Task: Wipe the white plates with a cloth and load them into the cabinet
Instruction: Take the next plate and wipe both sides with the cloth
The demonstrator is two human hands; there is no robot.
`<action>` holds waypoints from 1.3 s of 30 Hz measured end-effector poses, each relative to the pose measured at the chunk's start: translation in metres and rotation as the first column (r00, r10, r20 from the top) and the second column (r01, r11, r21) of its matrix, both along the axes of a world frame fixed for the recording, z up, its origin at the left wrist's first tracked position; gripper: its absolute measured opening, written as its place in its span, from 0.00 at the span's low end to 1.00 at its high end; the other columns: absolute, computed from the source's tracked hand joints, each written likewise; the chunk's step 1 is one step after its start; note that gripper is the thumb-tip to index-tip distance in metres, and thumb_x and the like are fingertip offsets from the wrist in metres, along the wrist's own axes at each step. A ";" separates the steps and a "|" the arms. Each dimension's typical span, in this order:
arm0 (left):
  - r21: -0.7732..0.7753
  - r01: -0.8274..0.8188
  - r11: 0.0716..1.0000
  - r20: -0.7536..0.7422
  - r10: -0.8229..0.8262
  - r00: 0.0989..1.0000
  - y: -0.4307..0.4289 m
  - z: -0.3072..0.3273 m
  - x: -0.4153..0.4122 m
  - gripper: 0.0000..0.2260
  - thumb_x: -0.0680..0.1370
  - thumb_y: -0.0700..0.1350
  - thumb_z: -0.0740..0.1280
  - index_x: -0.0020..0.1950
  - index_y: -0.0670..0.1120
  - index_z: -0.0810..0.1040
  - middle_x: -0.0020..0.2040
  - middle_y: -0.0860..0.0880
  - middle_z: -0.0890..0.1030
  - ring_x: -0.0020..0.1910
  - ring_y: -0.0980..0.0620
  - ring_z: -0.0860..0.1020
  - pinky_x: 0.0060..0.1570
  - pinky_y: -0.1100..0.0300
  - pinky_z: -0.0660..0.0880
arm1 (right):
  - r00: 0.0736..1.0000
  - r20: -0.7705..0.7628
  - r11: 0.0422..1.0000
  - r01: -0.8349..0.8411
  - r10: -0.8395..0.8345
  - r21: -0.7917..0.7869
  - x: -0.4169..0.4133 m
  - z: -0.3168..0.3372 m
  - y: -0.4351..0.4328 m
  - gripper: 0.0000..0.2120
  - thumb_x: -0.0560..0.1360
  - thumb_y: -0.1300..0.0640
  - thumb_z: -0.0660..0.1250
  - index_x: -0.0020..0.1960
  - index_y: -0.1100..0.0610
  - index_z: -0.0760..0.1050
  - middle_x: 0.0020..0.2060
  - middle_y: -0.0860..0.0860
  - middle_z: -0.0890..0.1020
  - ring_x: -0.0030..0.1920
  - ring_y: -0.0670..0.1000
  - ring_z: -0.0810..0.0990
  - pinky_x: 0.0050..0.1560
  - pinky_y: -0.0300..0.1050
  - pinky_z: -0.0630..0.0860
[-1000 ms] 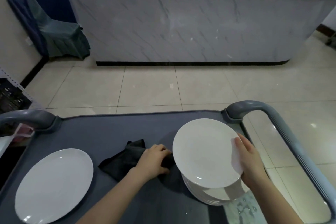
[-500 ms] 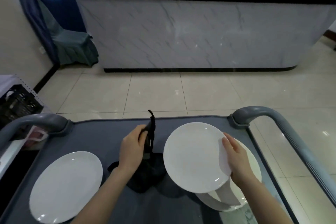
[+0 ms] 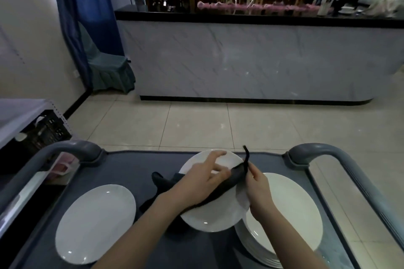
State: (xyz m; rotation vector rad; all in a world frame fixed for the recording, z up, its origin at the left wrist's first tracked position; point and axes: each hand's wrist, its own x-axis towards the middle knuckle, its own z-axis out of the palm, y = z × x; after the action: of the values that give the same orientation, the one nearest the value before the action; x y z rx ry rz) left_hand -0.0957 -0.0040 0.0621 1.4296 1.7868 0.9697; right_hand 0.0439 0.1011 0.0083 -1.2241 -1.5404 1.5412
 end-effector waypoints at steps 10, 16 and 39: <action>0.238 0.358 0.903 -0.695 -0.099 0.712 -0.045 -0.046 -0.010 0.18 0.76 0.37 0.68 0.66 0.47 0.79 0.67 0.54 0.78 0.63 0.50 0.78 0.53 0.53 0.79 | 0.989 -0.109 0.988 0.083 -0.097 -0.129 0.006 0.003 0.001 0.15 0.82 0.55 0.61 0.46 0.41 0.84 0.43 0.44 0.87 0.51 0.50 0.82 0.48 0.45 0.77; 0.024 0.423 0.906 -0.636 -0.313 0.706 -0.040 -0.036 0.004 0.21 0.82 0.43 0.56 0.76 0.50 0.66 0.75 0.58 0.67 0.68 0.52 0.68 0.66 0.62 0.67 | 0.989 -0.132 0.990 0.048 -0.066 -0.133 0.009 0.000 -0.006 0.16 0.83 0.54 0.60 0.45 0.46 0.84 0.45 0.53 0.86 0.48 0.55 0.81 0.57 0.56 0.77; -0.070 0.193 0.979 -0.322 -0.205 0.924 -0.005 -0.021 0.009 0.33 0.76 0.39 0.64 0.79 0.54 0.59 0.77 0.58 0.62 0.66 0.56 0.64 0.65 0.70 0.60 | 0.986 -0.146 0.997 0.079 -0.082 -0.024 -0.002 0.019 -0.009 0.11 0.82 0.54 0.61 0.57 0.48 0.82 0.50 0.44 0.86 0.53 0.44 0.83 0.52 0.40 0.76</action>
State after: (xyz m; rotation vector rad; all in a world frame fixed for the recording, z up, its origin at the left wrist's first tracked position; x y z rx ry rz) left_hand -0.0871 -0.0087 0.0407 1.7923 1.8302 0.6166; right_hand 0.0417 0.0923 0.0278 -1.1416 -1.3689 1.5595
